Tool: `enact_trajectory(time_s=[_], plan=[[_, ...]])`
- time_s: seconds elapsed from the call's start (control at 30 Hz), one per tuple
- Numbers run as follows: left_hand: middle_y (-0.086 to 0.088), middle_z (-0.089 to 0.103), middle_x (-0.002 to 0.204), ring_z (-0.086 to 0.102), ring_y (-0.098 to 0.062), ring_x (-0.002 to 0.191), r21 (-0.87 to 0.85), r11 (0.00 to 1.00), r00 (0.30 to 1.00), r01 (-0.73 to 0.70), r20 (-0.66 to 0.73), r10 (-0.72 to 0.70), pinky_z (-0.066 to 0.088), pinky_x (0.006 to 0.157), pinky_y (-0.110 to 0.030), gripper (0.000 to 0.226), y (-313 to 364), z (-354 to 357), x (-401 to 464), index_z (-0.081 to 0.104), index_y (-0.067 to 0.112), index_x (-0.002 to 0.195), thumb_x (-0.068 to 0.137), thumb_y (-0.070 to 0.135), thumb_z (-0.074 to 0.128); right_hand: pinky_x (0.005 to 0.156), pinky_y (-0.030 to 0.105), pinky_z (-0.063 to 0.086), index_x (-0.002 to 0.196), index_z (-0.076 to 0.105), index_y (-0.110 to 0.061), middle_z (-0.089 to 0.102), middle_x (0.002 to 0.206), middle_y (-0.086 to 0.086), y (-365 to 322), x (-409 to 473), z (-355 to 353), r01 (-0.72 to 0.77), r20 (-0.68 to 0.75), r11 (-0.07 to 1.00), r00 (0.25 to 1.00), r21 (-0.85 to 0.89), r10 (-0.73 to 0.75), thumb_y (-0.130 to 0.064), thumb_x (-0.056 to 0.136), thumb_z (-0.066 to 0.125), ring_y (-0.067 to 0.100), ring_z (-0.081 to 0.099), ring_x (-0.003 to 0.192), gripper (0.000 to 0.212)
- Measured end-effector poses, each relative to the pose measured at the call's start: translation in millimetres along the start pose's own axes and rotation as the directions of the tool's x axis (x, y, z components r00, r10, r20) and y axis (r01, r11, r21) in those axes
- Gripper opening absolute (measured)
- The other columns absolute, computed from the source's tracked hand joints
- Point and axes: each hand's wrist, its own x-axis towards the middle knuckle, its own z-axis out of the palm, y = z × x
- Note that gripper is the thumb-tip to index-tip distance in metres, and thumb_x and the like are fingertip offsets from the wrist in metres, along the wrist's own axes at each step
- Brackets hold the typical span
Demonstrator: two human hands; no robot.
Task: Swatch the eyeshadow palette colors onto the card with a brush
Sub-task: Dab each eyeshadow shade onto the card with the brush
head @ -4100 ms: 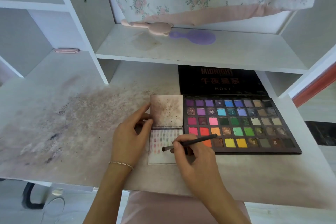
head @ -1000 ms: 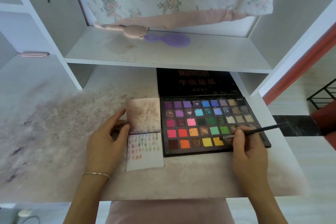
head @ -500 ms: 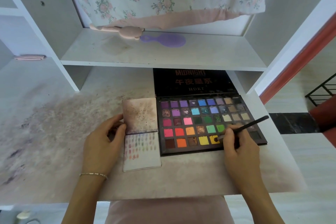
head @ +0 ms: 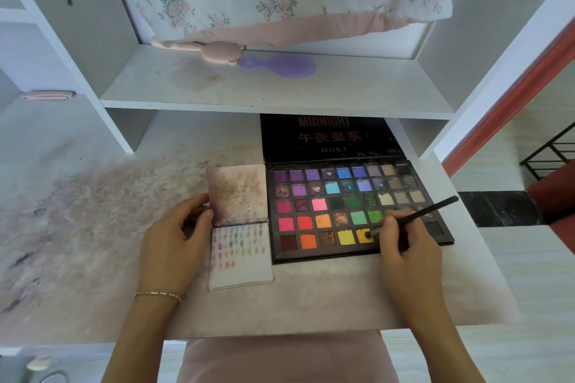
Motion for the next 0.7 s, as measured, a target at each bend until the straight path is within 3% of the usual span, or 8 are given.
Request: enact_trajectory(time_s=[0.23, 0.37, 0.6, 0.7], plan=[[0.015, 0.059, 0.08, 0.053, 0.006, 0.074, -0.013, 1.0, 1.0, -0.005, 0.013, 0.005, 0.033, 0.068, -0.008, 0.024, 0.1, 2.2, -0.2, 0.067, 0.018, 0.104, 0.082, 0.009, 0.062, 0.052, 0.004, 0.042, 0.077, 0.052, -0.032, 0.059, 0.062, -0.01, -13.3, -8.6, 8.0, 0.039, 0.046, 0.992, 0.998, 0.117, -0.044, -0.005, 0.089, 0.05, -0.006, 0.056, 0.065, 0.03], [0.014, 0.061, 0.081, 0.054, 0.006, 0.075, -0.02, 0.999, 1.0, -0.025, 0.017, 0.025, 0.035, 0.069, -0.008, 0.023, 0.5, 3.1, 1.2, 0.068, 0.019, 0.101, 0.081, 0.008, 0.063, 0.058, 0.006, 0.044, 0.078, 0.054, -0.032, 0.064, 0.08, -0.026, -21.4, -17.9, 24.2, 0.024, 0.132, 0.983, 0.99, 0.183, -0.048, -0.006, 0.088, 0.054, -0.004, 0.059, 0.071, 0.028], [0.02, 0.06, 0.078, 0.056, 0.005, 0.074, -0.028, 0.999, 1.0, -0.021, 0.018, 0.022, 0.039, 0.067, -0.003, 0.02, -1.1, 3.4, 1.8, 0.068, 0.021, 0.096, 0.08, 0.009, 0.063, 0.063, 0.005, 0.042, 0.074, 0.056, -0.032, 0.063, 0.08, -0.02, -39.5, -31.3, 54.1, 0.062, 0.281, 0.974, 0.952, 0.22, -0.124, -0.024, 0.079, 0.054, -0.001, 0.06, 0.072, 0.01], [0.021, 0.06, 0.076, 0.057, 0.004, 0.071, -0.017, 0.999, 0.999, -0.035, 0.016, 0.035, 0.041, 0.068, -0.009, 0.019, -1.5, 2.2, 2.7, 0.069, 0.021, 0.093, 0.08, 0.009, 0.063, 0.063, 0.004, 0.042, 0.072, 0.055, -0.033, 0.064, 0.076, -0.021, -45.5, -33.8, 63.8, 0.045, 0.347, 0.971, 0.929, 0.236, -0.127, -0.026, 0.078, 0.054, -0.001, 0.061, 0.072, 0.01]])
